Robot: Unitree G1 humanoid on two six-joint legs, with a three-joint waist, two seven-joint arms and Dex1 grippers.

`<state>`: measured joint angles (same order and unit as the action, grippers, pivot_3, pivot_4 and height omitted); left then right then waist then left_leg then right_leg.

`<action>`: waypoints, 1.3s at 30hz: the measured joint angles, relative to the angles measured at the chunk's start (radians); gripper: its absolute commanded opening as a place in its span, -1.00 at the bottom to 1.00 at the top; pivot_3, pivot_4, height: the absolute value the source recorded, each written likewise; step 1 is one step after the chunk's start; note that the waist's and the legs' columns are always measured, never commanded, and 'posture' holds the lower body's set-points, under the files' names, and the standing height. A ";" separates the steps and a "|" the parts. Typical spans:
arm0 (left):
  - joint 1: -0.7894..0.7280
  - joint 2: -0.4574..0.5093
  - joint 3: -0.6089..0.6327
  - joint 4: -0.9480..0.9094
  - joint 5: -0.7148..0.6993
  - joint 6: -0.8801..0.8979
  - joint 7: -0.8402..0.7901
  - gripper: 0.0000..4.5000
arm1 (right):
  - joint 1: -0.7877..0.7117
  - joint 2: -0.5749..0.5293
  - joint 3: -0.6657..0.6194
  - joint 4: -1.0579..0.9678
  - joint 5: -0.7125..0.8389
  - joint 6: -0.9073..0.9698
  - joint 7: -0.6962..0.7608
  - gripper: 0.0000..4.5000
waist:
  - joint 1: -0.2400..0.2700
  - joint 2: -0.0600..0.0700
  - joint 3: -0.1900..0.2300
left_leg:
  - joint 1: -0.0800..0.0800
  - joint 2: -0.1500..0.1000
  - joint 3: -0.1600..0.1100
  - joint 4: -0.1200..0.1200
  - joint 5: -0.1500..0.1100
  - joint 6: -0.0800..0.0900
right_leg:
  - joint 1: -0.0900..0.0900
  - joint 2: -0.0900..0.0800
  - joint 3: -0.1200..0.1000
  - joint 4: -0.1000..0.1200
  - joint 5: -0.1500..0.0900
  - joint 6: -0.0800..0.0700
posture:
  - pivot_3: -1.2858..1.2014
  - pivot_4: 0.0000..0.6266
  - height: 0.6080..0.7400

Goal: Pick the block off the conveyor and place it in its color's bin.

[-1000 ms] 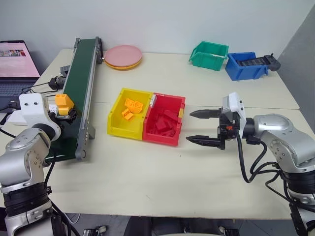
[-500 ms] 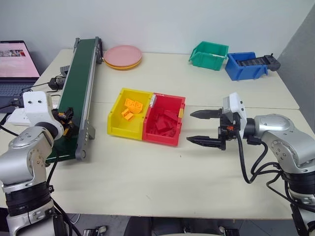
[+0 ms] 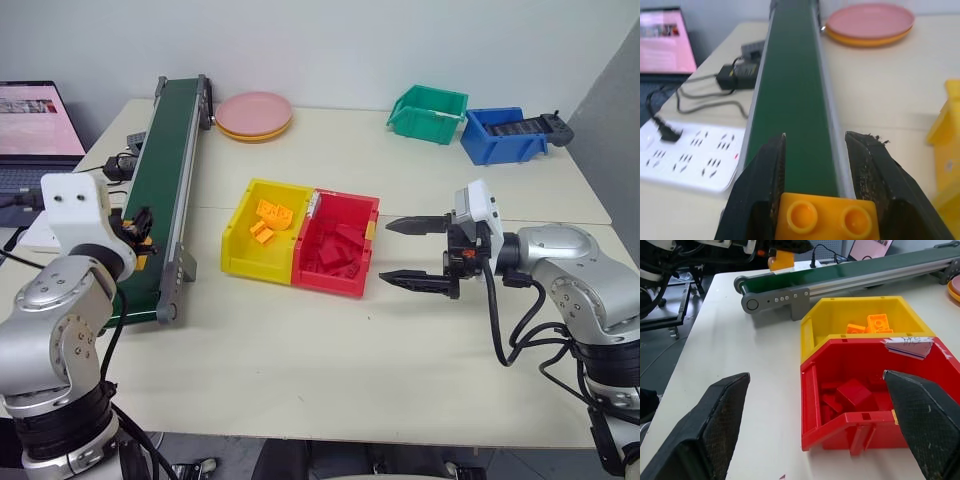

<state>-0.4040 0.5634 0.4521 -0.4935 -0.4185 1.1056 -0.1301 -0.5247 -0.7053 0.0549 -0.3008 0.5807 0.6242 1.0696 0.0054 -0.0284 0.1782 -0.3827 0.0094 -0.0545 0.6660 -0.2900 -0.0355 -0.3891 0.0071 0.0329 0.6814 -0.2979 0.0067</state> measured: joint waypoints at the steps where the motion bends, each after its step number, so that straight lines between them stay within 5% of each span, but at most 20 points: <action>1: -0.048 -0.007 -0.039 0.007 -0.021 0.002 -0.022 -0.31 | 0.003 -0.009 -0.002 -0.005 0.000 0.001 0.001 1.00 | 0.006 0.000 0.000 | -0.001 0.000 -0.002 0.001 0.000 0.000 | 0.000 0.000 -0.001 0.000 0.000 0.001 | 0.03 -0.52 1.00; 10: -0.246 -0.061 -0.341 0.293 0.004 -0.159 -0.170 -0.31 | 0.114 -0.111 -0.079 -0.169 0.072 0.086 -0.027 1.00 | -0.011 0.000 0.000 | 0.001 0.001 0.002 0.000 0.001 -0.001 | -0.001 0.001 0.003 0.000 0.001 0.001 | 0.03 -0.52 1.00; 18: -0.300 -0.080 -0.441 0.446 0.090 -0.318 -0.236 -0.31 | 0.162 -0.113 -0.111 -0.242 0.102 0.117 -0.092 1.00 | -0.007 0.000 0.000 | 0.000 0.000 0.003 0.001 0.000 -0.001 | 0.000 0.001 0.003 0.000 0.001 0.001 | 0.03 -0.52 1.00; 20: -0.300 -0.079 -0.455 0.467 0.111 -0.342 -0.247 0.00 | 0.163 -0.115 -0.117 -0.250 0.109 0.126 -0.107 1.00 | -0.008 0.000 0.000 | 0.000 0.000 0.002 0.002 0.000 -0.001 | 0.000 0.001 0.003 0.000 0.001 0.001 | 0.03 -0.52 1.00; 33: -0.300 -0.082 -0.439 0.498 0.156 -0.391 -0.250 0.99 | 0.176 -0.126 -0.133 -0.257 0.111 0.129 -0.117 1.00 | -0.007 0.000 0.000 | 0.000 0.000 0.002 0.002 0.000 0.000 | 0.000 0.001 0.003 0.001 0.001 0.001 | 0.03 -0.52 1.00; 39: -0.275 -0.081 -0.419 0.456 0.152 -0.388 -0.256 0.99 | 0.170 -0.134 -0.133 -0.243 0.110 0.127 -0.113 1.00 | -0.007 0.000 0.000 | 0.000 0.000 0.002 0.002 0.000 0.000 | 0.000 0.001 0.003 0.001 0.001 0.001 | 0.03 -0.52 1.00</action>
<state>-0.6795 0.4820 0.0329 -0.0371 -0.2664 0.7180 -0.3861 -0.3543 -0.8391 -0.0781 -0.5435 0.6905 0.7508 0.9568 -0.0017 -0.0283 0.1784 -0.3825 0.0093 -0.0524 0.6682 -0.2899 -0.0355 -0.3893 0.0078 0.0358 0.6823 -0.2972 0.0080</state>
